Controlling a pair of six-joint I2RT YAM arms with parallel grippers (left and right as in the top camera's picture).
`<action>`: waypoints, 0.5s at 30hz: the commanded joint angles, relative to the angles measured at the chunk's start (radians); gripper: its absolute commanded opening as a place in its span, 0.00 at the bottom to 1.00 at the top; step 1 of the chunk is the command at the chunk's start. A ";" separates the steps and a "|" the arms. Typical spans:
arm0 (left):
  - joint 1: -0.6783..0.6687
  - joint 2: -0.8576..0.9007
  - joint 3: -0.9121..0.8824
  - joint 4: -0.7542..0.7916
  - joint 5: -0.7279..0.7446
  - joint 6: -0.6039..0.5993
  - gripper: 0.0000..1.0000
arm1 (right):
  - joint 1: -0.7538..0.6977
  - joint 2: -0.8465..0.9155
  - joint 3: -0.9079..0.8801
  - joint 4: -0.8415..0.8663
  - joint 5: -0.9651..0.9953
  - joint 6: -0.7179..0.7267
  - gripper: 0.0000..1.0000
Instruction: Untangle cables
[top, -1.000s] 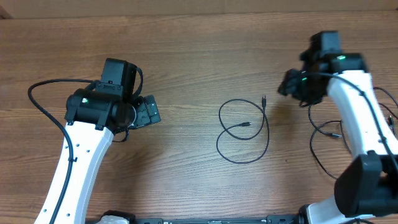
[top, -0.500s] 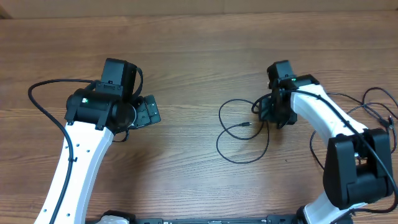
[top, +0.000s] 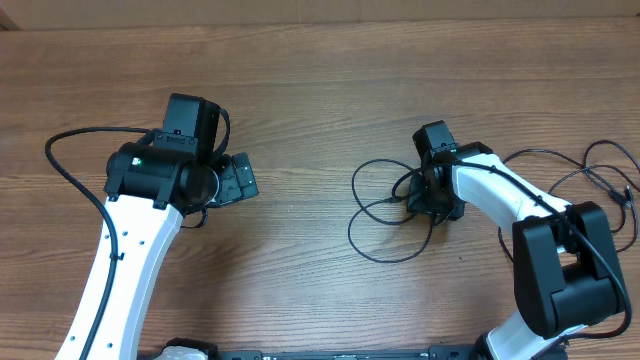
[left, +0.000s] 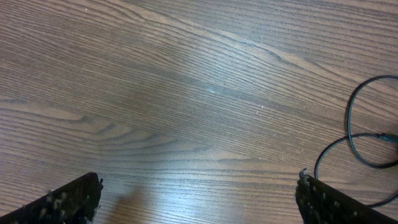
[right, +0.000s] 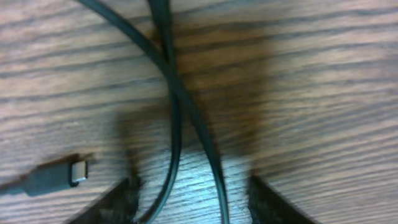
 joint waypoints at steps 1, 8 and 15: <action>0.005 0.002 0.000 0.000 0.005 0.016 1.00 | 0.002 0.002 -0.029 0.000 0.012 0.081 0.33; 0.005 0.002 0.000 0.000 0.005 0.016 1.00 | 0.007 0.002 -0.061 -0.011 -0.102 0.114 0.07; 0.005 0.002 0.000 -0.001 0.006 0.016 1.00 | 0.006 0.002 -0.061 -0.023 -0.128 0.114 0.04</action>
